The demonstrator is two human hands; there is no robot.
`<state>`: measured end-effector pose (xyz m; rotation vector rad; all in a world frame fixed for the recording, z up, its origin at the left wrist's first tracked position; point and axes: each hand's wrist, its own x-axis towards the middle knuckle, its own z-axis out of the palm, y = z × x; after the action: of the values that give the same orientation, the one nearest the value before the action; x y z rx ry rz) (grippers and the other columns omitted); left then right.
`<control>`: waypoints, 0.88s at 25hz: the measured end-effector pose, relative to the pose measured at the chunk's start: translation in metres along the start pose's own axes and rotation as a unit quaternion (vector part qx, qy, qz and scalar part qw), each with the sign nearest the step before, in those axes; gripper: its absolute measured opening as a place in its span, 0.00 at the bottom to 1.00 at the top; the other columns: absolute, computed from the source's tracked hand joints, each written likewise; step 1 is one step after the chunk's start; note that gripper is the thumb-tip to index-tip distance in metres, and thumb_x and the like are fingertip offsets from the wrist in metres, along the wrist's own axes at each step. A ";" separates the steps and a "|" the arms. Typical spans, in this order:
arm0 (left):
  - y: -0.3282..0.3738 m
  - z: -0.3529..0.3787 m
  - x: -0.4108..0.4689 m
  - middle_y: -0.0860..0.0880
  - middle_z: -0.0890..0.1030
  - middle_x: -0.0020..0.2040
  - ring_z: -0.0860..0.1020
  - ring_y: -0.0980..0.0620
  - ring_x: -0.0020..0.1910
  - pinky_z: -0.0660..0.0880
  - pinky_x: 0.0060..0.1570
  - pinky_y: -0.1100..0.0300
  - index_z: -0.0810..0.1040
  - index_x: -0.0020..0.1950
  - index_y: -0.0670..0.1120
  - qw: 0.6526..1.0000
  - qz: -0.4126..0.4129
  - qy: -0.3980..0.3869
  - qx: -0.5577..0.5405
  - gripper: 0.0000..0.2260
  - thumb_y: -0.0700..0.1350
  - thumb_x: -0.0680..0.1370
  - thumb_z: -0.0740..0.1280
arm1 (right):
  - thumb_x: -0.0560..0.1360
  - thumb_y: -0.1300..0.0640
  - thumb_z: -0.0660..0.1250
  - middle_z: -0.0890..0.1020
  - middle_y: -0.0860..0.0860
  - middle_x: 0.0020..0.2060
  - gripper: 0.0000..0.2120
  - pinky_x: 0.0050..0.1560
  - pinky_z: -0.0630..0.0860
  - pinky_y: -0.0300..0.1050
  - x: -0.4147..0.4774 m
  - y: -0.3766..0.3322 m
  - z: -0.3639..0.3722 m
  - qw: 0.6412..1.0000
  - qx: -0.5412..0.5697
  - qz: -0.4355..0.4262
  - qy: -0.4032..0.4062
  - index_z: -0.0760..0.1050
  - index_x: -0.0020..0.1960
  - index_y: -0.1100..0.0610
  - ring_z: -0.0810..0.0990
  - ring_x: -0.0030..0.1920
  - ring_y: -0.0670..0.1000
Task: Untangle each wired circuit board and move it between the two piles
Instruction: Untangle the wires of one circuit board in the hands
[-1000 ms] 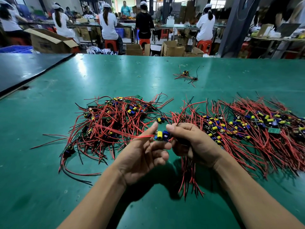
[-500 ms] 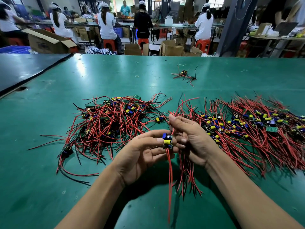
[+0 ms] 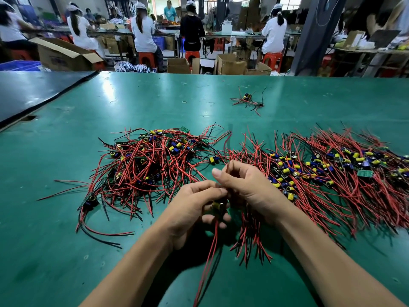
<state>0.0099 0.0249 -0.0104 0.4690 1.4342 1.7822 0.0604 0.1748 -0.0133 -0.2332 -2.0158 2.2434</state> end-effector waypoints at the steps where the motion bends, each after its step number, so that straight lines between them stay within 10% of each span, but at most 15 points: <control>1: 0.000 0.000 0.000 0.42 0.80 0.34 0.78 0.48 0.28 0.77 0.26 0.60 0.84 0.39 0.46 1.000 0.003 -0.005 -0.002 0.11 0.37 0.77 0.65 | 0.71 0.47 0.75 0.78 0.50 0.34 0.08 0.27 0.68 0.41 0.000 0.000 -0.001 0.999 0.011 0.015 -0.032 0.79 0.42 0.49 0.71 0.27 0.48; 6: 0.001 0.001 -0.002 0.45 0.80 0.33 0.76 0.52 0.27 0.75 0.27 0.63 0.85 0.40 0.45 0.999 0.017 -0.014 -0.042 0.05 0.42 0.70 0.69 | 0.75 0.49 0.72 0.82 0.49 0.34 0.12 0.28 0.76 0.37 -0.003 -0.001 -0.008 0.988 0.070 0.033 -0.132 0.85 0.54 0.54 0.77 0.28 0.46; 17: -0.001 0.004 0.001 0.47 0.77 0.31 0.75 0.53 0.29 0.72 0.30 0.63 0.78 0.40 0.40 0.994 0.058 0.029 0.090 0.06 0.37 0.77 0.67 | 0.80 0.47 0.66 0.65 0.49 0.22 0.17 0.22 0.58 0.35 0.009 0.003 -0.012 0.984 -0.067 -0.061 0.152 0.86 0.44 0.57 0.61 0.21 0.45; 22: -0.002 0.002 0.002 0.47 0.77 0.29 0.75 0.51 0.27 0.73 0.29 0.62 0.79 0.38 0.41 0.997 0.034 0.022 0.070 0.08 0.36 0.76 0.66 | 0.79 0.45 0.66 0.65 0.48 0.24 0.19 0.19 0.57 0.34 0.011 0.001 -0.009 0.989 0.079 0.014 0.120 0.85 0.39 0.56 0.60 0.19 0.44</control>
<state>0.0109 0.0282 -0.0117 0.5605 1.5984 1.7614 0.0511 0.1858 -0.0154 -0.4927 -1.7148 2.2530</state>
